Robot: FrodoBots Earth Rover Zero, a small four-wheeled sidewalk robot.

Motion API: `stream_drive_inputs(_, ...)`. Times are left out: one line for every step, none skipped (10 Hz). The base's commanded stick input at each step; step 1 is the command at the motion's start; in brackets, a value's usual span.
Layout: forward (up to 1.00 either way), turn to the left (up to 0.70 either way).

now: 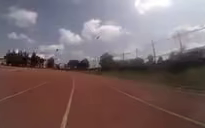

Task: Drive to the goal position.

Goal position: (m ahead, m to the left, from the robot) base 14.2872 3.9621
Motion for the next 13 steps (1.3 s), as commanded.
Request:
stream_drive_inputs(0.70,0.00)
stream_drive_inputs(0.70,0.00)
stream_drive_inputs(0.70,0.00)
stream_drive_inputs(0.70,0.00)
stream_drive_inputs(0.70,0.00)
stream_drive_inputs(0.70,0.00)
stream_drive_inputs(0.70,0.00)
stream_drive_inputs(0.70,0.00)
stream_drive_inputs(0.70,0.00)
stream_drive_inputs(0.70,0.00)
stream_drive_inputs(0.70,0.00)
stream_drive_inputs(0.70,0.00)
stream_drive_inputs(0.70,0.00)
